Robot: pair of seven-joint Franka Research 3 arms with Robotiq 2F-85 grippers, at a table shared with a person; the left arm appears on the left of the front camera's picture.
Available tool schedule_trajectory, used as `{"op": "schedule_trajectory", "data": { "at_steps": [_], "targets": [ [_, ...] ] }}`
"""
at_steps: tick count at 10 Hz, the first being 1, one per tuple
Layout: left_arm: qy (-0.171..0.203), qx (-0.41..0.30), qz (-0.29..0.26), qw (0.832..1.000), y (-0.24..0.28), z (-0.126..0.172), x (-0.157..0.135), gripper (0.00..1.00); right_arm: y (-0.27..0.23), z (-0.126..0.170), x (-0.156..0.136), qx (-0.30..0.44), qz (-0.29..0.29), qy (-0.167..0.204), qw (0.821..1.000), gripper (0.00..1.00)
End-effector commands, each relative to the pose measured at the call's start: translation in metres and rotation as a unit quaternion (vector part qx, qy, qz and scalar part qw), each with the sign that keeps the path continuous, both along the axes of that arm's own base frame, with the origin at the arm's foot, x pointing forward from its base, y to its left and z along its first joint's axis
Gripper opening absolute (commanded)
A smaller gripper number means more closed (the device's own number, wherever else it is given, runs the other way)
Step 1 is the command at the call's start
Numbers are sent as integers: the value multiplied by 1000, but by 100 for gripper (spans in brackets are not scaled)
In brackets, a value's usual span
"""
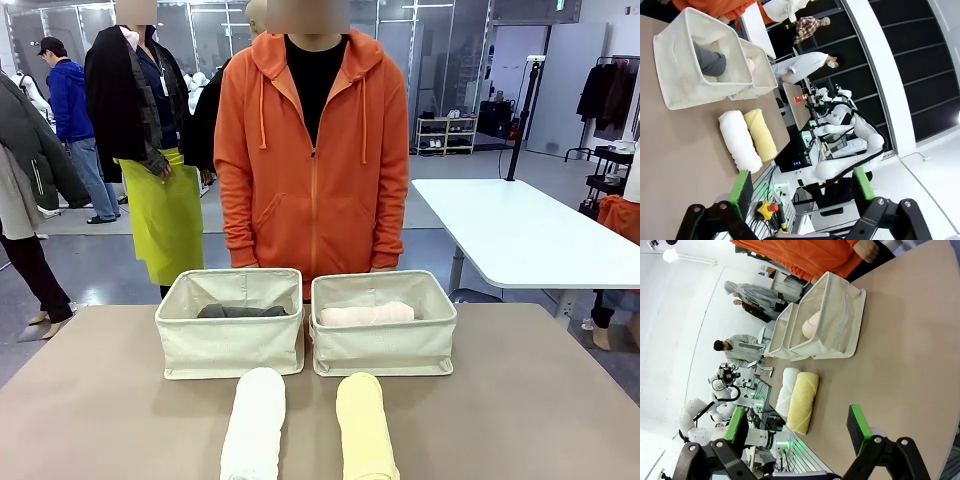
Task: Divide the towels into two baskets.
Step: Pick up one hotel-folded towel from the bottom of the table and place it in the Fabric basket indicated by the person.
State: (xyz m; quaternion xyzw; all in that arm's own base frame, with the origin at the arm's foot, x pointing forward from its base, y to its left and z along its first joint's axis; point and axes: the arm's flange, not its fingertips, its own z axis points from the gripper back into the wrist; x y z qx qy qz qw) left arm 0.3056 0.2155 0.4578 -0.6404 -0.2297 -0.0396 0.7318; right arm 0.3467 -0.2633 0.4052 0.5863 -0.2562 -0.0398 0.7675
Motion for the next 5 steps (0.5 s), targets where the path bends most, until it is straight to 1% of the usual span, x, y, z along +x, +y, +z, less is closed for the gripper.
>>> {"op": "schedule_trajectory", "data": {
  "at_steps": [1, 5],
  "targets": [
    [12, 3, -3, 1000, 4, 12, -8, 100, 2, 3, -2, -4, -3, 3, 1000, 100],
    [12, 3, -3, 1000, 4, 12, -8, 100, 2, 3, -2, -4, -3, 3, 1000, 100]
  ]
}}
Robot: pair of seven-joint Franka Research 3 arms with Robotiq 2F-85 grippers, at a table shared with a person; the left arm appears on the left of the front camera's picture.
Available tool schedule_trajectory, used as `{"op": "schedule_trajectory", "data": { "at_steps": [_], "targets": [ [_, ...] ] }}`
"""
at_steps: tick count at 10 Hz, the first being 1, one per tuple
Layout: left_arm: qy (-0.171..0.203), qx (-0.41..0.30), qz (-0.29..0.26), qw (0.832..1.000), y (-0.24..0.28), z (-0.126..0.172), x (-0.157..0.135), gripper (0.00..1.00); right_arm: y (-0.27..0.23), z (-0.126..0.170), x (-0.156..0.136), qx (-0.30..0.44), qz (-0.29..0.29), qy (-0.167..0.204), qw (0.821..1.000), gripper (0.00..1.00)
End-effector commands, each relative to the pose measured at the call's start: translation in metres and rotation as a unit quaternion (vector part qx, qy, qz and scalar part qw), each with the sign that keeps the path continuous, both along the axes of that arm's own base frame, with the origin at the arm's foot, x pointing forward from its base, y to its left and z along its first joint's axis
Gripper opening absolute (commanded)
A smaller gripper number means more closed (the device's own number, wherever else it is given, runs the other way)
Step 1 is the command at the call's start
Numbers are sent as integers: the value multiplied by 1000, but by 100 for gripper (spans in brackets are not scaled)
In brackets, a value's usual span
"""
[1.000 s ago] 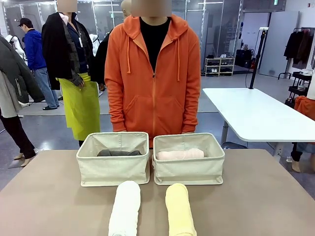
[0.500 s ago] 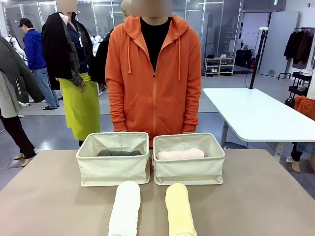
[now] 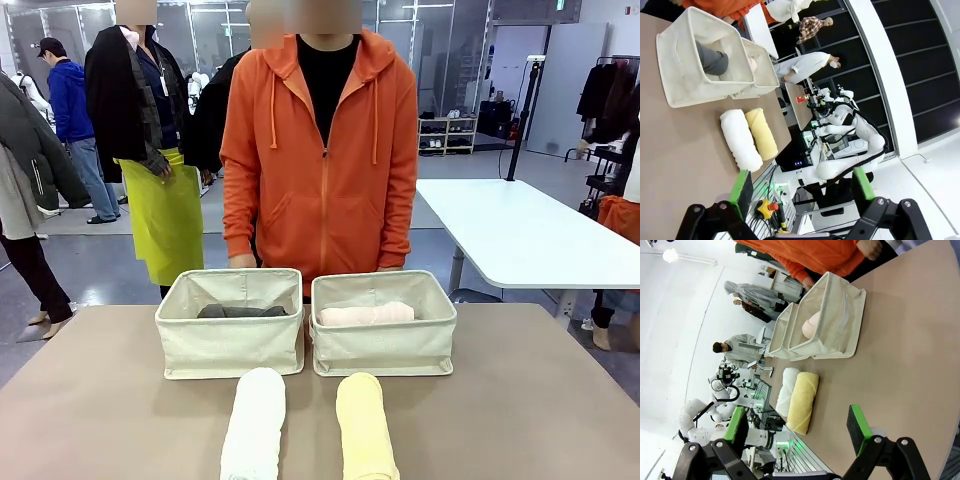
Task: Divide the towels into two baskets.
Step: Pick up one hotel-folded towel from the bottom of the table and place it in the Fabric basket indicated by the person.
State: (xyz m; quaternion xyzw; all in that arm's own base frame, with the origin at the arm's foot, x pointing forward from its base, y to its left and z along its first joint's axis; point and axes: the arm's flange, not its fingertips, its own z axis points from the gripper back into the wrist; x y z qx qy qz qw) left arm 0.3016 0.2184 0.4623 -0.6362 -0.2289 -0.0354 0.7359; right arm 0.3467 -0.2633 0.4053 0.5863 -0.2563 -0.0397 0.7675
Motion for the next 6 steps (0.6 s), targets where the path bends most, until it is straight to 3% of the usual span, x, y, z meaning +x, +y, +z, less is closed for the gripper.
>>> {"op": "schedule_trajectory", "data": {
  "at_steps": [1, 6],
  "targets": [
    [8, -2, -7, 1000, 1, 7, -4, 100, 2, 3, -2, -4, -3, 4, 1000, 100],
    [8, -2, -7, 1000, 1, 7, -4, 100, 2, 3, -2, -4, -3, 4, 1000, 100]
  ]
}}
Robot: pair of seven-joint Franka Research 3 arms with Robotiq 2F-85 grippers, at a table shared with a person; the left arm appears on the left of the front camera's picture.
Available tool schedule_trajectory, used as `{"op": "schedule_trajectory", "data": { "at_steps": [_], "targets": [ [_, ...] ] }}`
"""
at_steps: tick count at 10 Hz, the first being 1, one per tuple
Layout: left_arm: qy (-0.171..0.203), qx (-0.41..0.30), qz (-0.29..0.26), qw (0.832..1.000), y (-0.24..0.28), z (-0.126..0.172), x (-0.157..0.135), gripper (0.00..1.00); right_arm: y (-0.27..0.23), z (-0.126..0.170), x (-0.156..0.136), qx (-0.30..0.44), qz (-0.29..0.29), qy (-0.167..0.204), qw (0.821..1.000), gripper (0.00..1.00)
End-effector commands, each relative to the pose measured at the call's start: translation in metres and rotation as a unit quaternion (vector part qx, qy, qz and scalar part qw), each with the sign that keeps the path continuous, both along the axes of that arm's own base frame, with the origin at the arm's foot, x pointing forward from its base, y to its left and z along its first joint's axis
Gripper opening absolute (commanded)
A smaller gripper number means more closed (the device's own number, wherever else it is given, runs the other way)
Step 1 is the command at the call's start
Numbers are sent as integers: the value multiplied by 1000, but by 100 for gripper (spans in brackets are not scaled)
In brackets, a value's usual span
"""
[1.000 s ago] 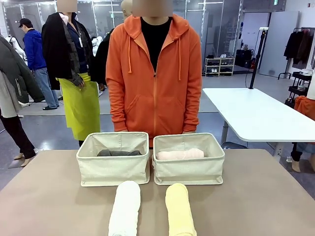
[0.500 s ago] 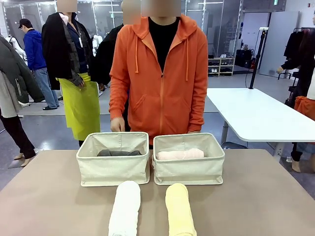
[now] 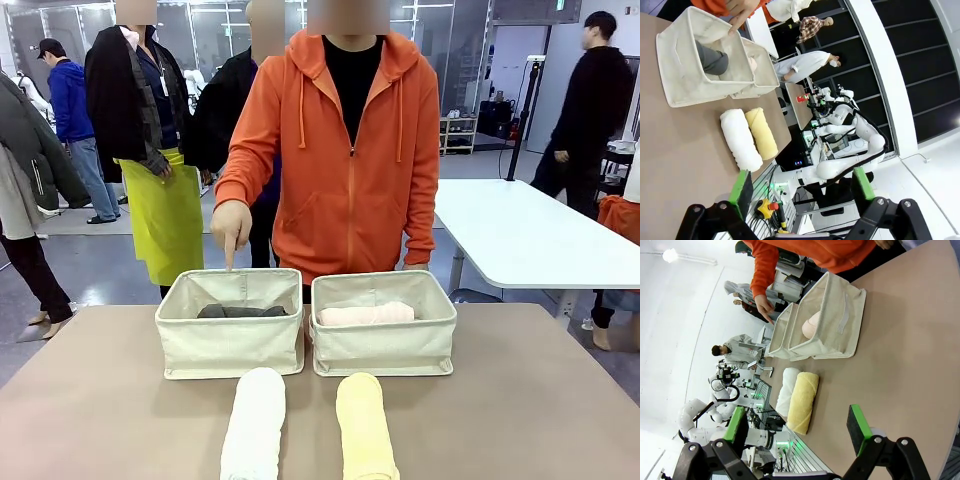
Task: Divide the towels into two baskets.
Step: Pick up one hotel-folded towel from the bottom of the table and place it in the Fabric basket indicated by the person.
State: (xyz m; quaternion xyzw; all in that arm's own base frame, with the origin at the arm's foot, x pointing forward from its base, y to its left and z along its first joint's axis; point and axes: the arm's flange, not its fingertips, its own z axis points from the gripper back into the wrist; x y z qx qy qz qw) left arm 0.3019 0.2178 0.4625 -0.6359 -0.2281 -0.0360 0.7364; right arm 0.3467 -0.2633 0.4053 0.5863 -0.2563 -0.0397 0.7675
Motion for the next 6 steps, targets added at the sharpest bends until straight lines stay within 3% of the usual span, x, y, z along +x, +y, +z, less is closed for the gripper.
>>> {"op": "schedule_trajectory", "data": {
  "at_steps": [1, 6],
  "targets": [
    [8, -2, -6, 1000, 2, 7, -4, 100, 2, 3, -2, -4, -3, 4, 1000, 100],
    [8, -2, -6, 1000, 2, 7, -4, 100, 2, 3, -2, -4, -3, 4, 1000, 100]
  ]
}}
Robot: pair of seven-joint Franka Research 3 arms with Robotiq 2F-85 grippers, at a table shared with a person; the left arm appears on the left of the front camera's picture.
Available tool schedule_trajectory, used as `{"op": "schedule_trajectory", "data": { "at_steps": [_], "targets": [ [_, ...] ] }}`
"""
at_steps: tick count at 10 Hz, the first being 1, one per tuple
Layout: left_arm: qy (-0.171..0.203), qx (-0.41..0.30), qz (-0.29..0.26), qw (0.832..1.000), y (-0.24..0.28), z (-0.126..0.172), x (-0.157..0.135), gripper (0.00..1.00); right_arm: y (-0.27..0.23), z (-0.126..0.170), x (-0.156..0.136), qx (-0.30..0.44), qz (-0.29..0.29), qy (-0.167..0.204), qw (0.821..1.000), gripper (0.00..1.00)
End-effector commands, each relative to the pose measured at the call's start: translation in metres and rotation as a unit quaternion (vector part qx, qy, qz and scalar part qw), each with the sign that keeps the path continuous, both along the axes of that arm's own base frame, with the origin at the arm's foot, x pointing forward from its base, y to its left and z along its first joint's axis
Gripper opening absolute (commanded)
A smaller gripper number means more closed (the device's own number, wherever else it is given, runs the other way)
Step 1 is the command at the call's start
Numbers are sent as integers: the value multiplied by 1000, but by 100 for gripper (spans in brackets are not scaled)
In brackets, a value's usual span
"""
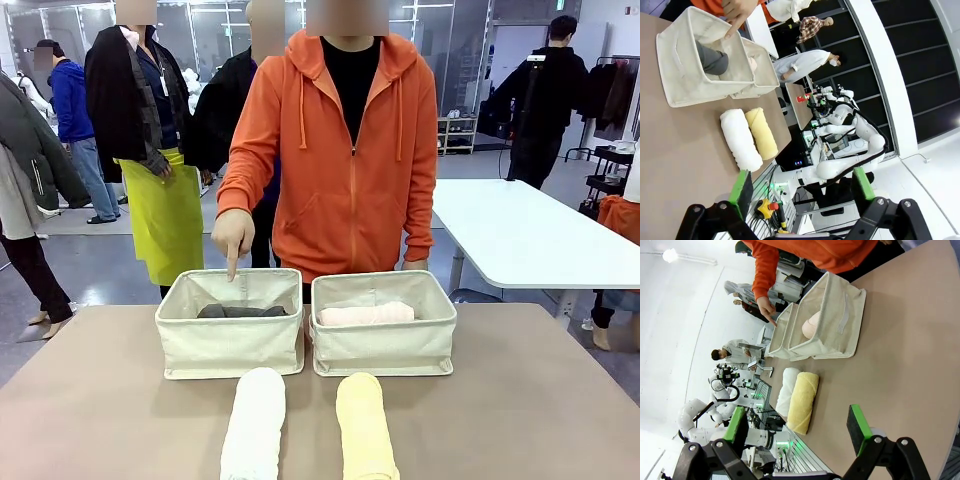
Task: Divide the towels into two baskets.
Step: Pick up one hotel-folded towel from the bottom of the table and place it in the Fabric basket indicated by the person.
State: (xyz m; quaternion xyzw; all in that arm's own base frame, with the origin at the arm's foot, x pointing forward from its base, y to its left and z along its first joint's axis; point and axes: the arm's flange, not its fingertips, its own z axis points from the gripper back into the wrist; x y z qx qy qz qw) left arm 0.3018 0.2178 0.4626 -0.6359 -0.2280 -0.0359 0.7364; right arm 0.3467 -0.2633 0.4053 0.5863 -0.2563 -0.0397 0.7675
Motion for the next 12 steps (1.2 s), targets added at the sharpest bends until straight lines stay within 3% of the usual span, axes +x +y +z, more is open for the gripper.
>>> {"op": "schedule_trajectory", "data": {
  "at_steps": [1, 4, 8, 9, 12],
  "targets": [
    [8, -2, -6, 1000, 2, 7, -4, 100, 2, 3, -2, -4, -3, 4, 1000, 100],
    [0, 0, 0, 1000, 0, 0, 0, 100, 2, 3, -2, -4, -3, 4, 1000, 100],
    [99, 68, -59, 991, -112, 4, 12, 100, 2, 3, -2, -4, -3, 4, 1000, 100],
    [130, 92, -51, 986, -141, 7, 12, 100, 2, 3, -2, -4, -3, 4, 1000, 100],
    [132, 174, -74, 973, -223, 0, 7, 100, 2, 3, -2, -4, -3, 4, 1000, 100]
  ]
}}
